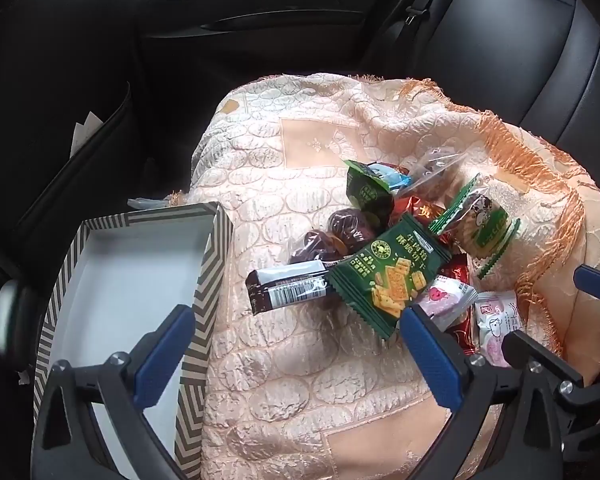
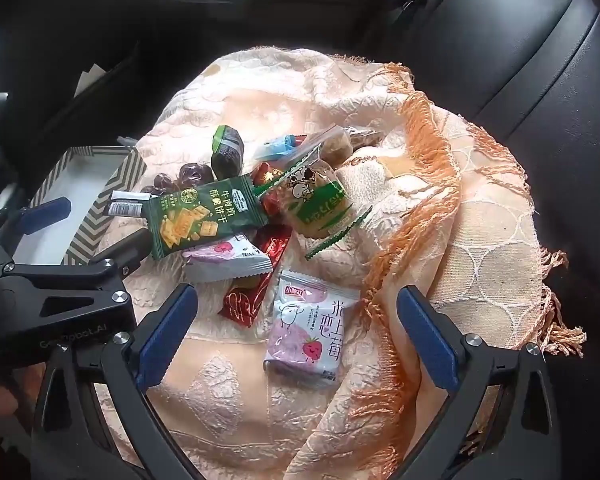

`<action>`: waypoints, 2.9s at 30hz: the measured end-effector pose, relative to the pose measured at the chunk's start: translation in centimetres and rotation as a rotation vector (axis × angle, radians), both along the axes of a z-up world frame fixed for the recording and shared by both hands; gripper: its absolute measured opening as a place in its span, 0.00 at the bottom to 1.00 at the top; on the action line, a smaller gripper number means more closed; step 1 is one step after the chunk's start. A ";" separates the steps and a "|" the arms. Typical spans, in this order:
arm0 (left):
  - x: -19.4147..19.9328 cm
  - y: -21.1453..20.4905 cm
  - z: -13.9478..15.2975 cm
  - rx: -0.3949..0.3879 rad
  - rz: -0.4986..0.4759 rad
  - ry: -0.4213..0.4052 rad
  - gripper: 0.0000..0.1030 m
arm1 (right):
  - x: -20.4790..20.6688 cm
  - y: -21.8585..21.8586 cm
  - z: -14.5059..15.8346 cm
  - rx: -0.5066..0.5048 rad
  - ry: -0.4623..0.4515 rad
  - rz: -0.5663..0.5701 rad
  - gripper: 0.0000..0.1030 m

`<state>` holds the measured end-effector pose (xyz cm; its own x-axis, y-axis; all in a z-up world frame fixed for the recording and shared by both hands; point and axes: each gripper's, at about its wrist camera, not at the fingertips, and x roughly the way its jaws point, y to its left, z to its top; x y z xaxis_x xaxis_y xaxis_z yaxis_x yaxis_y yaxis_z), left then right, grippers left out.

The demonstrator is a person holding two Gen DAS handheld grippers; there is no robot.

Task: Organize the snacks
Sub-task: 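Move both grippers toward the snacks, left toward the green cracker packet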

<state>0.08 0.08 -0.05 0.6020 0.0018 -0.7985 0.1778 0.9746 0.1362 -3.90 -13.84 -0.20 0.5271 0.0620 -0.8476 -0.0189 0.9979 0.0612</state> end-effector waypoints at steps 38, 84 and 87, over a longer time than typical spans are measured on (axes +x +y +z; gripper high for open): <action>3.8 -3.1 -0.4 0.067 -0.258 0.096 1.00 | 0.0 -0.9 -0.1 0.083 0.015 0.060 0.98; 4.2 -5.2 -1.1 0.072 -0.554 0.183 0.99 | -0.8 -0.9 -0.3 0.086 0.011 0.081 0.98; 4.3 -5.3 -1.2 0.078 -0.557 0.188 0.97 | -0.9 -0.9 -0.3 0.088 0.010 0.081 0.98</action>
<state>4.38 -5.22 -1.29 0.3773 -0.2105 -0.9018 0.6877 0.7159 0.1206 -4.77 -14.76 -0.46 0.5086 0.1785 -0.8423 -0.0980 0.9839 0.1494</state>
